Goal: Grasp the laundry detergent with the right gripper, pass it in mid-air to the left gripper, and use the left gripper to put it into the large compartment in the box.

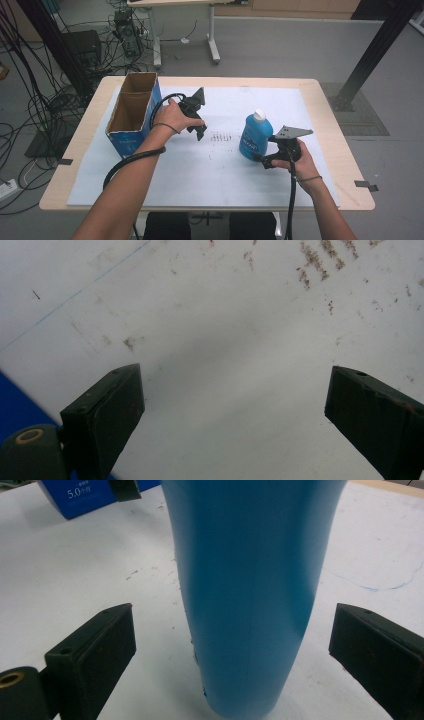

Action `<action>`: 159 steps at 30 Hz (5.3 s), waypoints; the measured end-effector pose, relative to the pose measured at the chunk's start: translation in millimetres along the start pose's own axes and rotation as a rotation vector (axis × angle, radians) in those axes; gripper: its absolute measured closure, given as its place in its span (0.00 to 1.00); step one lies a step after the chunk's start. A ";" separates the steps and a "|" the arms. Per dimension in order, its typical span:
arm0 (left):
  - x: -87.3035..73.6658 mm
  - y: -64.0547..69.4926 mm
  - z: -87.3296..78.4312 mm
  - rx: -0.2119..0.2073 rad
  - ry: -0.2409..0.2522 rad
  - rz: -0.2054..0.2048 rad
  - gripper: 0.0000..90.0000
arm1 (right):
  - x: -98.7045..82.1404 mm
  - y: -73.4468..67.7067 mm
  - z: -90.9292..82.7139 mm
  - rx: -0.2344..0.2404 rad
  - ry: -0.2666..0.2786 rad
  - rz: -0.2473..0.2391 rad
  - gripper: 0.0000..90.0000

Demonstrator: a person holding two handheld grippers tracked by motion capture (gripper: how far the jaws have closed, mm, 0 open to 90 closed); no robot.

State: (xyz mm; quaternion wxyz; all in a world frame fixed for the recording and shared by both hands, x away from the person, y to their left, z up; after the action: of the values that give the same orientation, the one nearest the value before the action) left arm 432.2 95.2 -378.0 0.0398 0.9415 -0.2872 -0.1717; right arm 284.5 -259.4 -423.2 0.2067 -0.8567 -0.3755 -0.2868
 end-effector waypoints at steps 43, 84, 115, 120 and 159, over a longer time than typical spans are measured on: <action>-1.1 1.5 -0.9 0.000 0.007 0.004 0.11 | -1.8 -5.1 22.1 -0.001 0.070 0.046 0.15; 0.3 6.5 0.1 0.009 -0.001 0.007 0.11 | -6.1 -8.7 22.9 -0.078 0.113 0.017 0.45; 1.0 5.4 0.9 0.006 -0.001 0.008 0.11 | -8.4 -10.7 23.7 -0.093 0.129 0.008 0.45; 1.1 6.9 -1.7 0.009 0.005 0.007 0.11 | -8.4 -11.1 23.7 -0.094 0.128 0.009 0.45; 0.8 4.6 -1.1 0.010 -0.004 0.004 0.11 | -9.1 -13.0 24.1 -0.108 0.132 0.002 0.45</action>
State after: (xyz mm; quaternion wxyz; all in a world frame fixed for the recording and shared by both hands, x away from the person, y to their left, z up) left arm 430.7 91.0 -376.4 0.0346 0.9408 -0.2900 -0.1720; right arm 277.6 -242.2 -445.3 0.1850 -0.8462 -0.3441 -0.3623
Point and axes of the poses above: each handheld gripper's, and its own axes: z roughly forward along the jaws, x roughly out of its top, y roughly to its right, the point moved 10 cm from there along z, roughly forward along the jaws, and after that the axes turned 15 degrees about -y, right-handed, at the moved point
